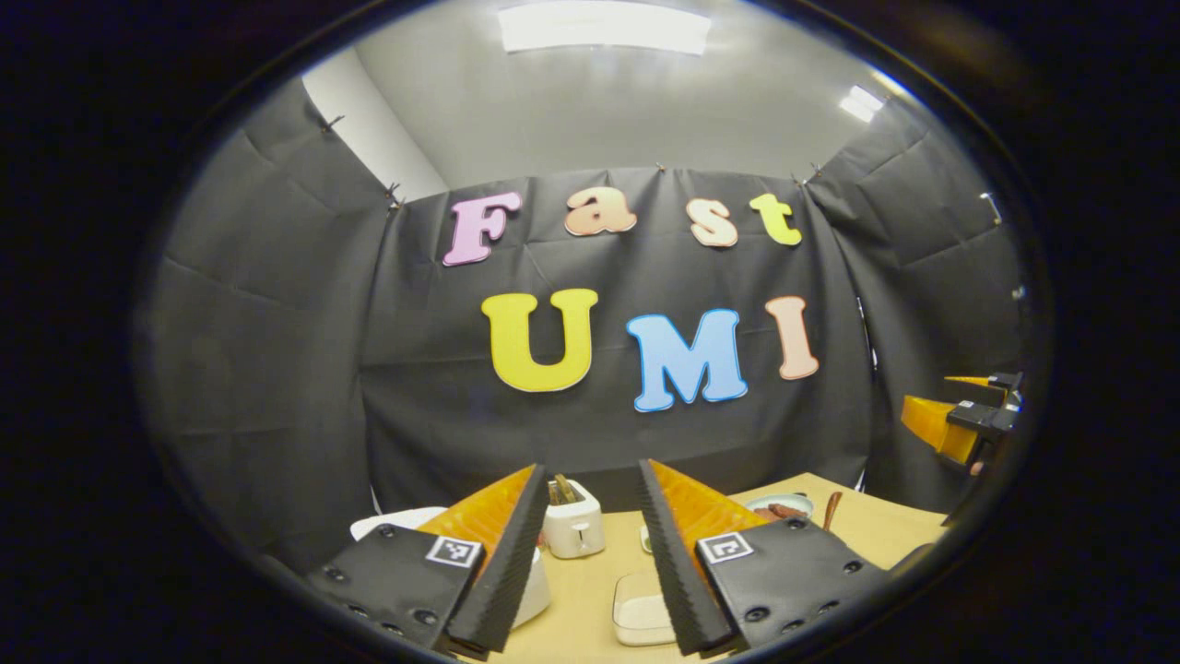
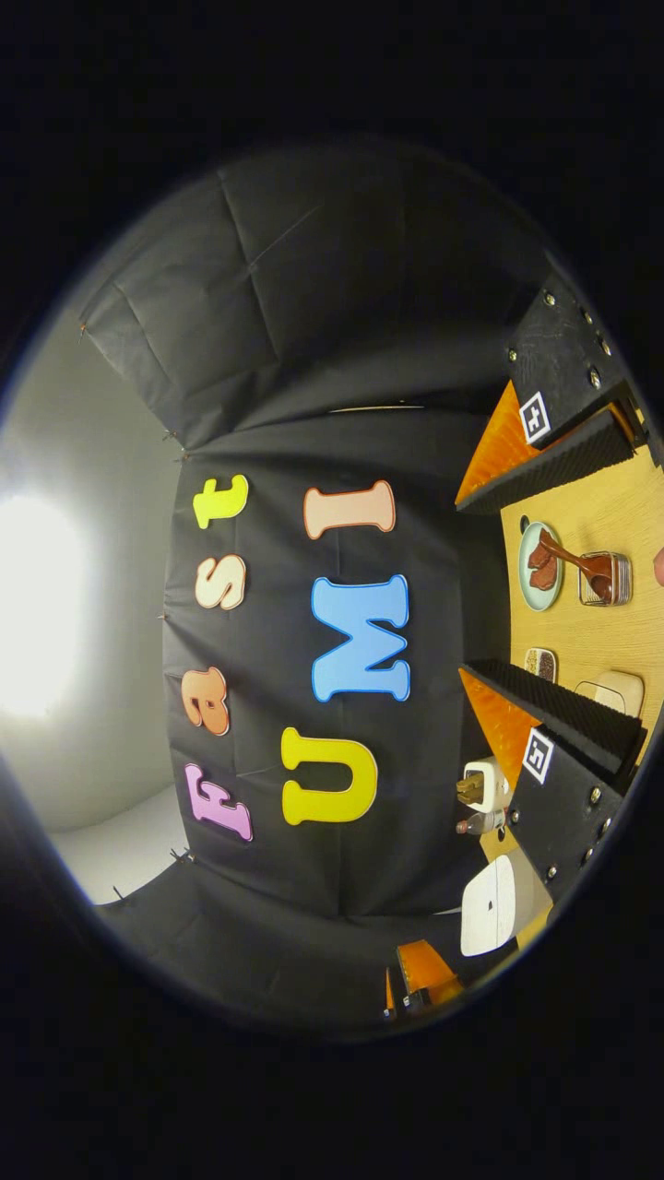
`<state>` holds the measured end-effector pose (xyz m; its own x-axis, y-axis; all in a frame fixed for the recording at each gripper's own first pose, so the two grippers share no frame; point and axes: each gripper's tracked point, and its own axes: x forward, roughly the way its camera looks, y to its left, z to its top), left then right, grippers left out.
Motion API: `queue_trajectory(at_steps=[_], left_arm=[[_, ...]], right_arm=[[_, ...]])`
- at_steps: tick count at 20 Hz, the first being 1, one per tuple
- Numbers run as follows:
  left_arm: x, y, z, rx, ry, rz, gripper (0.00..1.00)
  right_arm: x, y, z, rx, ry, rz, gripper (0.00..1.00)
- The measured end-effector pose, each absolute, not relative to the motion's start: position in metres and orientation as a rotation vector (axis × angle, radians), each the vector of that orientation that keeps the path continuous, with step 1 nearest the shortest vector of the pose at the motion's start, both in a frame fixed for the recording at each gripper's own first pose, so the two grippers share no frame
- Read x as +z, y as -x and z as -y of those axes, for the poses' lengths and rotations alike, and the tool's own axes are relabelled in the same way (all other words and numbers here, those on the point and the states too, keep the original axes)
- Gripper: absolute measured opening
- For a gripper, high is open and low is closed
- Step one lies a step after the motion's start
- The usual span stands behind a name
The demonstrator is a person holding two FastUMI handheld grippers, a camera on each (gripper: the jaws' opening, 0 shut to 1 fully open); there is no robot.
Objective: Close the left gripper, press the button to open the rice cooker; take a wooden spoon from the chopstick holder with the right hand, scoop a spoonful of rice and pour it into the rice cooker, then put the wooden spoon back into the chopstick holder.
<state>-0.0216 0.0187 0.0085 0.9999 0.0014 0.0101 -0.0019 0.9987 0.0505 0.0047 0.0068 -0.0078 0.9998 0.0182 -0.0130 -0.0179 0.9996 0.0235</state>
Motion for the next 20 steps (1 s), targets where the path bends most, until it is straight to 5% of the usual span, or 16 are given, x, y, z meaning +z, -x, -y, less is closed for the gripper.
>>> queue_trajectory(at_steps=[5, 20], left_arm=[[0.005, 0.032, -0.043, 0.044, -0.016, -0.002, 0.1], [-0.043, -0.048, -0.158, 0.092, 0.025, -0.107, 0.09]], right_arm=[[-0.009, 0.0, -0.022, 0.045, -0.001, -0.015, 0.96], [-0.005, 0.012, -0.064, 0.06, 0.015, -0.01, 0.96]])
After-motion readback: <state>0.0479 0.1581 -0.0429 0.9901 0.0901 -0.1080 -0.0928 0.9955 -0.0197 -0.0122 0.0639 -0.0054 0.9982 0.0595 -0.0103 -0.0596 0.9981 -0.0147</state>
